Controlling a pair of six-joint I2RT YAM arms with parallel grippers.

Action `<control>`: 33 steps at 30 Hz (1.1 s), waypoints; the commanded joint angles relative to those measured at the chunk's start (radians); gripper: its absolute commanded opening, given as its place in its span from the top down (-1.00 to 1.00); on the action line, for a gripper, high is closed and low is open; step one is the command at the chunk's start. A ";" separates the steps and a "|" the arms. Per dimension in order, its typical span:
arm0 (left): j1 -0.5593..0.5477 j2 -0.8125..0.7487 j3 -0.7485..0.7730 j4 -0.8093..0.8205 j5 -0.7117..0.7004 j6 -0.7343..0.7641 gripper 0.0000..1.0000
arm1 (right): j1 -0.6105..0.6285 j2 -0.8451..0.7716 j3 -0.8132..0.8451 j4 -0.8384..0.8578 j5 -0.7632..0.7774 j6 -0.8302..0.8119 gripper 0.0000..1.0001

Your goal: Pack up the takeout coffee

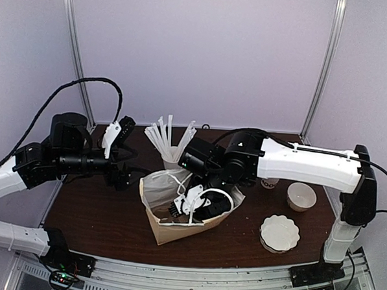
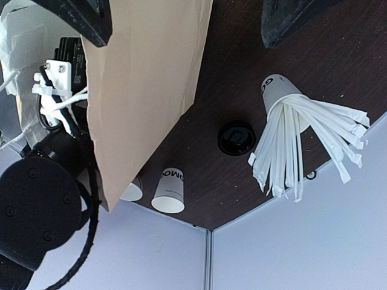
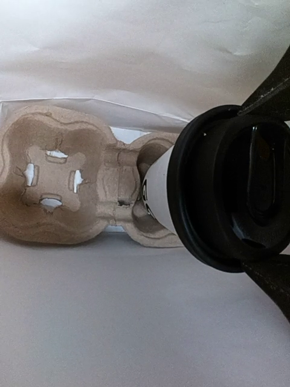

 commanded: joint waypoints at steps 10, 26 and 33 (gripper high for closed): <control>0.004 -0.008 0.019 -0.020 -0.028 -0.027 -0.79 | -0.099 0.146 0.171 -0.191 -0.201 0.061 -0.39; 0.002 0.158 0.291 -0.204 0.093 -0.087 -0.81 | -0.133 0.203 0.179 -0.105 -0.234 0.129 -0.38; 0.001 0.275 0.435 -0.381 0.100 -0.080 -0.76 | -0.133 0.209 0.191 -0.112 -0.199 0.166 -0.38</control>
